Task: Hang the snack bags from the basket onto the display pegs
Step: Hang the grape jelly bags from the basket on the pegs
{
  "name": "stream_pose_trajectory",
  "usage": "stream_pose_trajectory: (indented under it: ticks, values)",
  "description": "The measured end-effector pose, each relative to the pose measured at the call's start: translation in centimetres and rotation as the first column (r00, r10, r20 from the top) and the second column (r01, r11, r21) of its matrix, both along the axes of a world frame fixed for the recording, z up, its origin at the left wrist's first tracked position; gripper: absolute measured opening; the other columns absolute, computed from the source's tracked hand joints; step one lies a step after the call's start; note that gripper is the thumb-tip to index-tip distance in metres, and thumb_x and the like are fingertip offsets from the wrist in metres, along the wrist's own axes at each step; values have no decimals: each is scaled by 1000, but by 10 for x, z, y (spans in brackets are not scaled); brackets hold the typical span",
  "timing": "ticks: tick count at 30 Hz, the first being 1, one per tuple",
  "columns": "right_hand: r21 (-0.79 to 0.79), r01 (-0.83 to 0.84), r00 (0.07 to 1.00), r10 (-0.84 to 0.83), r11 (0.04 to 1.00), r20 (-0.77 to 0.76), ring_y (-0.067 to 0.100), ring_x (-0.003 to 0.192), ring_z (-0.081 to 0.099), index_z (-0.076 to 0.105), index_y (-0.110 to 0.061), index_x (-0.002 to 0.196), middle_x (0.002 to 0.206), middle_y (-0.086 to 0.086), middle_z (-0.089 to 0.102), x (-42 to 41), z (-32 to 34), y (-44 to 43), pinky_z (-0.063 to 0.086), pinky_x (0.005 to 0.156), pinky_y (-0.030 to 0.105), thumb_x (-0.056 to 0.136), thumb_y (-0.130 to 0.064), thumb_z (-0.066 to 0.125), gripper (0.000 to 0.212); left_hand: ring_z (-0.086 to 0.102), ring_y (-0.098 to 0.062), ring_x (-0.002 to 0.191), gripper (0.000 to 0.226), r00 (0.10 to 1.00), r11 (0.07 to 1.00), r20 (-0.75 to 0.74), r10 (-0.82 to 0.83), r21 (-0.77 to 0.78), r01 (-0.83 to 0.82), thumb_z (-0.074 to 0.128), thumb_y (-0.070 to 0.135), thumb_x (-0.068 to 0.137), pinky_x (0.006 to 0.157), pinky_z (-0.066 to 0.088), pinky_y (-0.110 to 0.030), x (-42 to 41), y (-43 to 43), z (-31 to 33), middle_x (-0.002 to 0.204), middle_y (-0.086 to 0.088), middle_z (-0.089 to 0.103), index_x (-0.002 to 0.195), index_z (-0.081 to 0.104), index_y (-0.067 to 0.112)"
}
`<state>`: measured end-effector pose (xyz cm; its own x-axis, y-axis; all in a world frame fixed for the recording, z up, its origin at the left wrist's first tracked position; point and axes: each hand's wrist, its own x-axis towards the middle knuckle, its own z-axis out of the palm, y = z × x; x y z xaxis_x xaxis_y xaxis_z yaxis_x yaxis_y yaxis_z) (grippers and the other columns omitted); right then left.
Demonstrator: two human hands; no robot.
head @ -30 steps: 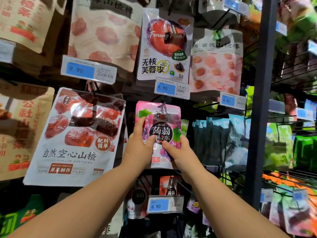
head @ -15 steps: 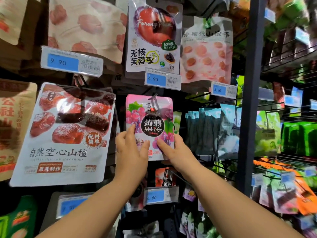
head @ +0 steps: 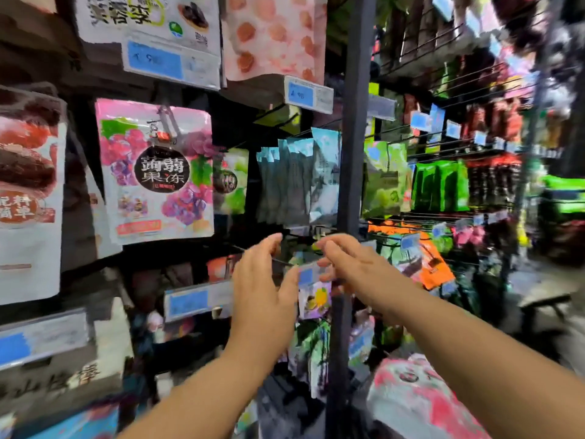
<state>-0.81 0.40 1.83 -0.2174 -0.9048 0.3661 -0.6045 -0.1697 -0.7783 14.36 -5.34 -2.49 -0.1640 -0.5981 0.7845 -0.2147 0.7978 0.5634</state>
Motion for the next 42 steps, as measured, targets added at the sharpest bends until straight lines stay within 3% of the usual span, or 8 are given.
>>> stream_pose_trajectory:
  ticks: [3,10,18,22,26,31,37,42]
  values:
    - [26,82,997,-82,996,-16,6,87,63,60,-24,114,98,-12,63,-51,-18,40,49,81,36,102,-42,42,28,44,-10,116,30,962,964,122,-245,139,228,57,32,95,102,39,-31,-52,23,-23,111,23,45,122,45,38]
    - [124,471,853,-416,873,-315,4,80,57,62,-31,97,90,-9,64,-155,-74,170,48,77,28,100,-30,54,8,52,4,103,14,713,778,321,-623,347,523,63,44,86,88,33,-1,-148,79,-98,103,27,56,99,61,40]
    - [230,750,623,-546,620,-560,8,102,54,66,-26,114,104,-15,55,-215,-149,262,38,84,23,94,-41,62,26,39,-3,135,99,394,745,668,-632,382,547,17,95,60,111,31,-23,-202,90,-152,143,23,44,135,51,41]
    - [315,746,642,-510,586,-572,11,126,47,62,-30,127,129,-12,54,-228,-171,269,36,101,26,90,-46,67,41,12,-5,148,82,210,737,769,-603,437,516,21,84,78,115,10,-19,-208,97,-160,159,19,23,147,34,41]
    - [374,740,662,-507,558,-552,7,131,45,63,-41,126,141,-17,52,-234,-175,264,35,107,26,90,-50,64,37,7,-4,148,132,199,747,792,-578,415,519,-23,97,38,112,3,-17,-208,97,-162,160,20,15,147,31,46]
    - [379,772,624,-496,510,-604,9,119,56,65,-41,125,131,-17,62,-230,-174,259,44,99,28,91,-53,61,36,7,-2,147,134,210,743,779,-590,423,518,-27,95,35,113,4,-20,-207,97,-166,159,24,15,146,32,48]
    - [300,835,488,-370,461,-790,14,102,62,70,-40,116,112,-13,71,-218,-168,244,51,81,29,99,-50,47,30,5,0,146,93,199,737,779,-594,429,521,1,86,68,114,1,-22,-206,97,-169,158,26,14,146,31,46]
    - [244,860,476,-533,449,-700,8,89,58,74,-40,104,101,-19,71,-220,-178,247,47,69,26,96,-44,56,20,4,-1,147,57,172,738,785,-595,449,504,20,67,95,116,0,-24,-205,97,-169,159,24,13,147,31,45]
